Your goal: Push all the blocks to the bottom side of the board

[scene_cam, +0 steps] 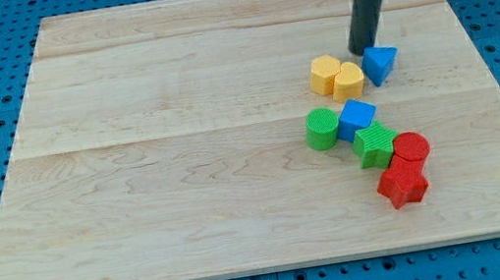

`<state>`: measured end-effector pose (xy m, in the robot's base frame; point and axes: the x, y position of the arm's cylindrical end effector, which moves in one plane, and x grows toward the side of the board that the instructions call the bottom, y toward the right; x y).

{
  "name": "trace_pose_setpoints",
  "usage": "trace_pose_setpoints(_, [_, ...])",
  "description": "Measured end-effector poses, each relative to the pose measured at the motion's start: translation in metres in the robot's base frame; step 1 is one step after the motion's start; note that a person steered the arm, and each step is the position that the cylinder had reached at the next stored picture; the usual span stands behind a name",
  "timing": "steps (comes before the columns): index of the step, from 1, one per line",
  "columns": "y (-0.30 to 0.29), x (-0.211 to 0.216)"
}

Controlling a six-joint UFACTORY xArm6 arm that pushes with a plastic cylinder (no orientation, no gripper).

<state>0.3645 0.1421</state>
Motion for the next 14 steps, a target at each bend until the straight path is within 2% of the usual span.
trace_pose_setpoints(1, [-0.032, 0.036])
trace_pose_setpoints(2, [-0.054, 0.046])
trace_pose_setpoints(3, [-0.056, 0.023])
trace_pose_setpoints(4, [-0.089, -0.017])
trace_pose_setpoints(5, [-0.128, -0.021])
trace_pose_setpoints(6, [-0.141, 0.018])
trace_pose_setpoints(7, [-0.119, 0.042])
trace_pose_setpoints(8, [-0.126, -0.012])
trace_pose_setpoints(9, [-0.086, 0.017])
trace_pose_setpoints(10, [-0.078, 0.086])
trace_pose_setpoints(11, [-0.064, 0.116])
trace_pose_setpoints(12, [-0.082, 0.091])
trace_pose_setpoints(13, [-0.126, 0.079])
trace_pose_setpoints(14, [-0.117, 0.036])
